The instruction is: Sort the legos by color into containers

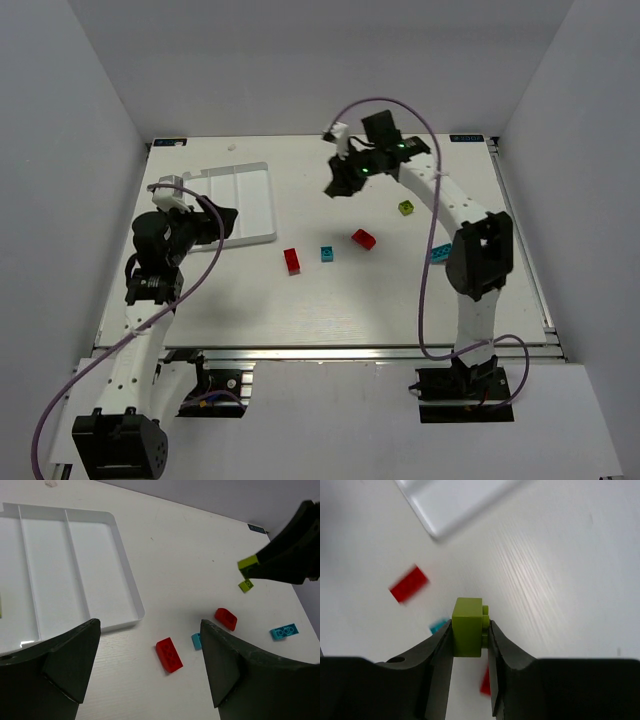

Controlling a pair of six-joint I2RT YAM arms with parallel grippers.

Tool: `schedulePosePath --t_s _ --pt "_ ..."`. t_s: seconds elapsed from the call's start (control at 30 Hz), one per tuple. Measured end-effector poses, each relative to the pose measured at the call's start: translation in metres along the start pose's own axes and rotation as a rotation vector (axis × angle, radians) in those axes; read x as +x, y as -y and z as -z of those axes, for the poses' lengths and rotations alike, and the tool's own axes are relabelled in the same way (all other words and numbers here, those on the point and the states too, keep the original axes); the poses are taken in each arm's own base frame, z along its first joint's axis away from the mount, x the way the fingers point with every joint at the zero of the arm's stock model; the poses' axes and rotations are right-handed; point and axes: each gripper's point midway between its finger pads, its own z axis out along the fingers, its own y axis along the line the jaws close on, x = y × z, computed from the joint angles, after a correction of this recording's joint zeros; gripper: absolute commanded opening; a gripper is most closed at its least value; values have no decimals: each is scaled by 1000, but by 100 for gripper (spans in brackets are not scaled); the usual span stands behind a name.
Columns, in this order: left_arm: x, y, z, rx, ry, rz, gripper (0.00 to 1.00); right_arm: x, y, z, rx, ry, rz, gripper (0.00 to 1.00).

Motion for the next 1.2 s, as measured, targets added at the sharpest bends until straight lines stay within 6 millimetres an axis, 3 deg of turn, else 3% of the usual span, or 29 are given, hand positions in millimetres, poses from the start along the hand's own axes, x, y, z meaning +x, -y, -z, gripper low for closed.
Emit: schedulePosePath --t_s 0.07,0.17,0.27,0.37,0.5,0.67,0.93,1.03,1.2 --pt "-4 0 4 -3 26 -14 91 -46 -32 -25 -91 62 80 0" --pt "-10 3 11 4 69 -37 92 -78 -75 -66 -196 104 118 0" --pt "-15 7 19 15 125 -62 93 -82 -109 -107 -258 122 106 0" --pt "-23 11 28 30 189 -89 94 -80 -137 -133 -304 144 93 0" --pt "-32 18 43 57 289 -128 94 -107 -167 -162 -358 260 120 0" --pt "-45 24 51 70 355 -156 95 -130 -184 -198 -404 405 130 0" --pt "-53 26 58 63 395 -169 95 -128 -184 -265 -332 569 140 0" --pt "-55 27 60 64 407 -174 95 -132 -188 -280 -288 640 155 0" --pt "-56 27 60 61 409 -174 95 -143 -211 -291 -262 737 198 0"
